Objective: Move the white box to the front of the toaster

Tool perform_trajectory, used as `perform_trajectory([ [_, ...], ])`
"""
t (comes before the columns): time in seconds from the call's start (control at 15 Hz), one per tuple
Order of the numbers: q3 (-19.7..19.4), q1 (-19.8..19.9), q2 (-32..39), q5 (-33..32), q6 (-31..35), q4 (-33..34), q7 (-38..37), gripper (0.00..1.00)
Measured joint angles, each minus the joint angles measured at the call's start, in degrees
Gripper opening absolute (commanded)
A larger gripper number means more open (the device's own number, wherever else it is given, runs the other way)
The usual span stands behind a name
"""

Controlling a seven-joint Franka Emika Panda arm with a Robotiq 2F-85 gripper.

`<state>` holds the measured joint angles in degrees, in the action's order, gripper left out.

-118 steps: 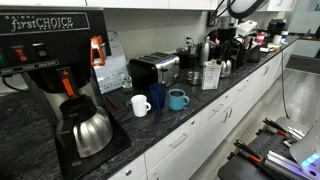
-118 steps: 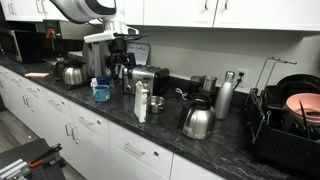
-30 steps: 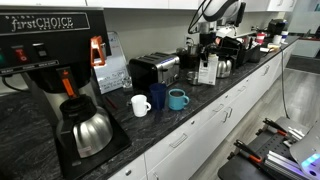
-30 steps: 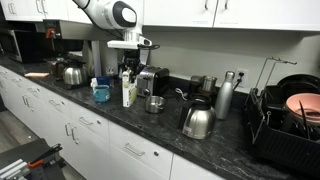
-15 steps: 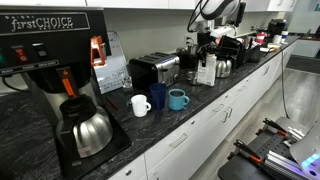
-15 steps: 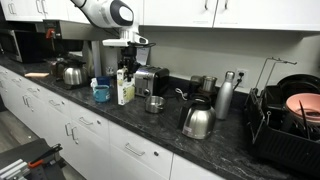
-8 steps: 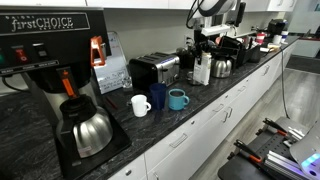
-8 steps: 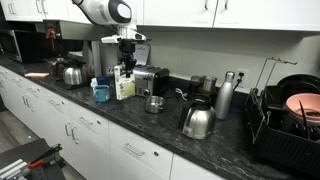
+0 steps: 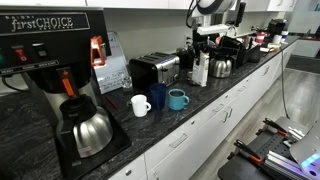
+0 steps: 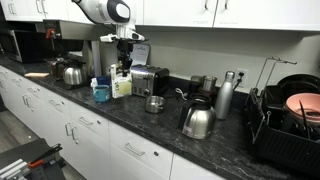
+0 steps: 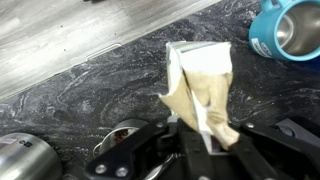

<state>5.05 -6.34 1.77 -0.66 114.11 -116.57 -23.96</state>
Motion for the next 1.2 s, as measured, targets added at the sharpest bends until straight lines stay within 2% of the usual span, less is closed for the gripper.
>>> perform_trajectory([
  [0.07,0.0,0.0,0.0,0.0,0.0,0.0,0.0,0.03],
  [0.33,0.1,-0.1,0.4,0.0,0.5,-0.1,-2.2,0.03],
  [0.6,0.8,-1.2,1.4,-0.3,3.9,0.1,-16.2,0.03],
  [0.8,0.8,-2.3,2.7,-3.0,5.2,0.4,-26.6,0.03],
  [1.2,0.8,-3.7,7.7,-3.2,5.7,3.4,-40.0,0.03],
])
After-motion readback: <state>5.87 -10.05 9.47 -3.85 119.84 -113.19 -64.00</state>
